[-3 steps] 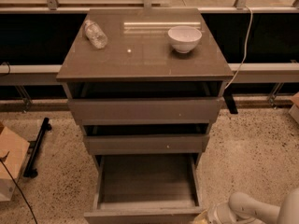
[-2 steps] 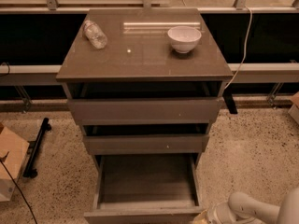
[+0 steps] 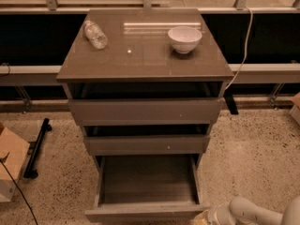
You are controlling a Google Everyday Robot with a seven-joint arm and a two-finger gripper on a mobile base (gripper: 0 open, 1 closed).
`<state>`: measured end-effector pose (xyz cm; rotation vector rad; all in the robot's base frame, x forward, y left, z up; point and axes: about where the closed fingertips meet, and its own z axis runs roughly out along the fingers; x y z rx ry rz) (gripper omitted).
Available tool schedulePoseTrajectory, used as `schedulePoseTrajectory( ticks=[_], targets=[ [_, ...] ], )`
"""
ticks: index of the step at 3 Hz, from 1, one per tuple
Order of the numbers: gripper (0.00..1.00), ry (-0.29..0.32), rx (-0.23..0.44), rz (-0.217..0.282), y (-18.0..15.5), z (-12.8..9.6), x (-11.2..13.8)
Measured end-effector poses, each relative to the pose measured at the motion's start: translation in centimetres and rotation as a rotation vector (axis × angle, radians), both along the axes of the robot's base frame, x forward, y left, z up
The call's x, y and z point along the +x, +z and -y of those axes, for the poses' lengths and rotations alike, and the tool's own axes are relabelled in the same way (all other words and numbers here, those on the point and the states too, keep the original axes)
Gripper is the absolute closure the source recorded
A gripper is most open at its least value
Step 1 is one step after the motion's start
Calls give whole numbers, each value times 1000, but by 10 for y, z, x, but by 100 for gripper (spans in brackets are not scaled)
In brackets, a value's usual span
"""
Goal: Close bottom drawer
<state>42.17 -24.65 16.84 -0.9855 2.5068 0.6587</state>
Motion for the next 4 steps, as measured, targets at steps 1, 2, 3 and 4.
schedulePoseTrajectory(
  ticks=[1, 2, 3, 4],
  targets=[
    [100, 0, 0, 1, 0, 0, 0],
    [100, 34, 12, 114, 0, -19, 38],
    [100, 34, 12, 114, 0, -19, 38],
    [100, 0, 35, 203, 3, -25, 50]
  ],
)
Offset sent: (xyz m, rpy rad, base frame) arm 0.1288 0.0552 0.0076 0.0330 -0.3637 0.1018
